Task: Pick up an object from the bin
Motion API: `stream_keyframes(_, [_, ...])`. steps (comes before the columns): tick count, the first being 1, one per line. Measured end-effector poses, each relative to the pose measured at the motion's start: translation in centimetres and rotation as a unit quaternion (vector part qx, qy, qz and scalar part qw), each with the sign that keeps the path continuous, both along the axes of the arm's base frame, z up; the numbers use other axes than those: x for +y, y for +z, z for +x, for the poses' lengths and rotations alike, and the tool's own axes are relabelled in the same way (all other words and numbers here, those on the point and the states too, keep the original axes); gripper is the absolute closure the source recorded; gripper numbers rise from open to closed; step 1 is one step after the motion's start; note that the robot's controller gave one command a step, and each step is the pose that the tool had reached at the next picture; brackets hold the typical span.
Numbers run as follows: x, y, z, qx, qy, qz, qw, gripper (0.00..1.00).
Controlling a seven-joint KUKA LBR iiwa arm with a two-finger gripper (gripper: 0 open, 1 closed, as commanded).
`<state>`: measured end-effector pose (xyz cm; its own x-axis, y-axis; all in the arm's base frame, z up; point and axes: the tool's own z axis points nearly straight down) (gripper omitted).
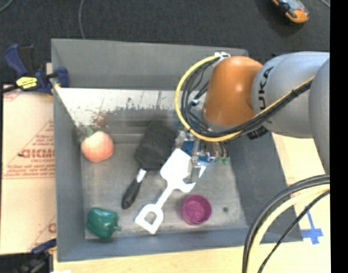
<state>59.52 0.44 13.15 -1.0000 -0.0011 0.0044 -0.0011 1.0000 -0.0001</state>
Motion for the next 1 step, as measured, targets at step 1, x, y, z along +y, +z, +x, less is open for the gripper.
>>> stream_keyframes(1, [0.01, 0.48, 0.20, -0.0041, 0.000, 0.000, 1.0000, 0.00])
